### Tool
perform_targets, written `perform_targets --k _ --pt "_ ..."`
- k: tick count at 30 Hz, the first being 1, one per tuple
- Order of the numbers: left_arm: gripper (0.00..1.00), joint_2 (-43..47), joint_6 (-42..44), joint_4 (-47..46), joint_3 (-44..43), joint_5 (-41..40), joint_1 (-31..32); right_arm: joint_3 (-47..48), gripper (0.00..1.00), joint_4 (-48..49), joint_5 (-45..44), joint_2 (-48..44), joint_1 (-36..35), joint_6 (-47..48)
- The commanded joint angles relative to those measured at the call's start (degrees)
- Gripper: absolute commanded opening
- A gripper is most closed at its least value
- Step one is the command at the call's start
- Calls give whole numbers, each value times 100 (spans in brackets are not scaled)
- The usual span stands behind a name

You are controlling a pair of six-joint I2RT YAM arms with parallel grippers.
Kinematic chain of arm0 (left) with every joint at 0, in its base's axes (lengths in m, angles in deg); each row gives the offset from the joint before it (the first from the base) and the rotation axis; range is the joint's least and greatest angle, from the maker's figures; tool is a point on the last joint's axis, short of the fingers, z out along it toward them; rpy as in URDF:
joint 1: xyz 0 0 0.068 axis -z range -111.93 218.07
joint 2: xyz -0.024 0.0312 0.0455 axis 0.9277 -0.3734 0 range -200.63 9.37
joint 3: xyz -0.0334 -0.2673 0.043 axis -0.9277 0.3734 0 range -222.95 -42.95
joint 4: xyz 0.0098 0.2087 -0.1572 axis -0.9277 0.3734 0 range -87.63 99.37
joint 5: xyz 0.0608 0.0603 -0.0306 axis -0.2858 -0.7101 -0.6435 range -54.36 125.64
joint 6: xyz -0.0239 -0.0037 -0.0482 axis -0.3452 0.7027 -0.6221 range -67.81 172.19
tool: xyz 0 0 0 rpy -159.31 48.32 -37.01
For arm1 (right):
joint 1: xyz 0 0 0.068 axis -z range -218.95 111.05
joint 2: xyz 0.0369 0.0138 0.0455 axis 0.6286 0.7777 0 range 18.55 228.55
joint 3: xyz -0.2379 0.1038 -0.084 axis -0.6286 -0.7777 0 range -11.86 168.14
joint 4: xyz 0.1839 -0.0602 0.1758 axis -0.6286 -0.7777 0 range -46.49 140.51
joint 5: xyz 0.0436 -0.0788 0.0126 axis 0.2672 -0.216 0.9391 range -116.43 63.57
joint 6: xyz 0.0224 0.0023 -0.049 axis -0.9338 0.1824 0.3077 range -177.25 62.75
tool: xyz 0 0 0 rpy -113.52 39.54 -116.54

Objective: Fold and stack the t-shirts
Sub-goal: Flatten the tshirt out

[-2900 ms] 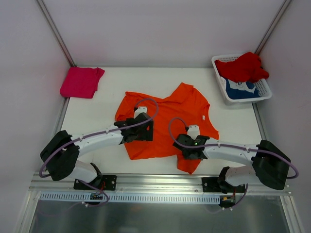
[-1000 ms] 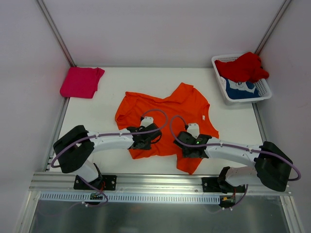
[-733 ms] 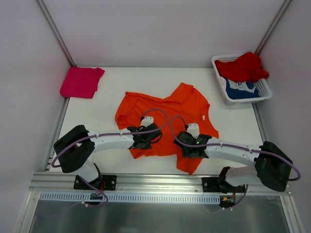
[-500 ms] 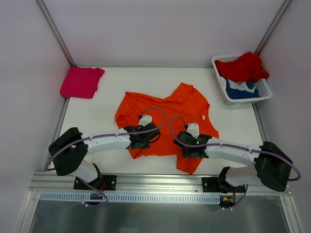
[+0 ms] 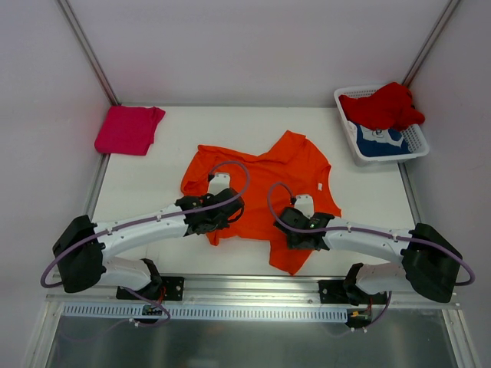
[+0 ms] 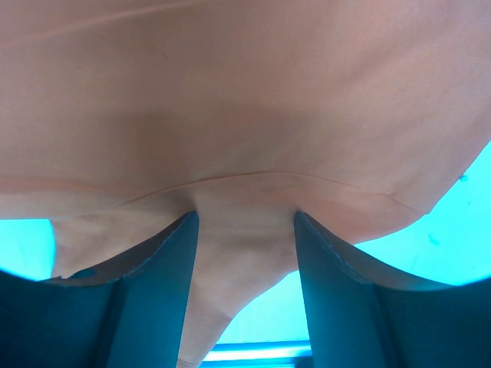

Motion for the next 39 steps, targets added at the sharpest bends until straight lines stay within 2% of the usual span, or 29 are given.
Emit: perform_targets --k 1,4,7,16,19,22,25,27,29,35,37,39 --pt "0 175 15 382 -135 -251 54 -4 57 -12 7 -2 16 67" --pt "0 157 -11 400 -135 -199 45 -4 57 -4 24 7 16 67" --pt "5 17 -11 400 -161 -164 54 5 57 5 24 -10 16 67" --pt "4 -238 15 400 -275 -120 54 -4 56 14 33 7 16 94" --pt "11 -282 42 400 -302 -120 54 -21 56 14 33 -2 16 94" --pt "11 -282 42 400 -302 -128 54 -39 57 23 33 -19 16 85" --pt "19 -274 33 400 -311 -128 54 -39 56 23 33 -11 25 94" --pt "8 -274 42 400 -311 -137 54 -39 56 23 33 -11 16 94" --pt "1 -274 33 391 -311 -146 54 -39 56 32 33 -11 16 94" --pt "0 -265 33 400 -284 -146 54 -39 56 23 42 -28 25 85" --pt "9 -344 24 400 -284 -120 54 -39 56 23 33 -28 16 76" --pt "13 -405 -28 400 -284 -67 54 -30 56 23 24 -37 16 94"
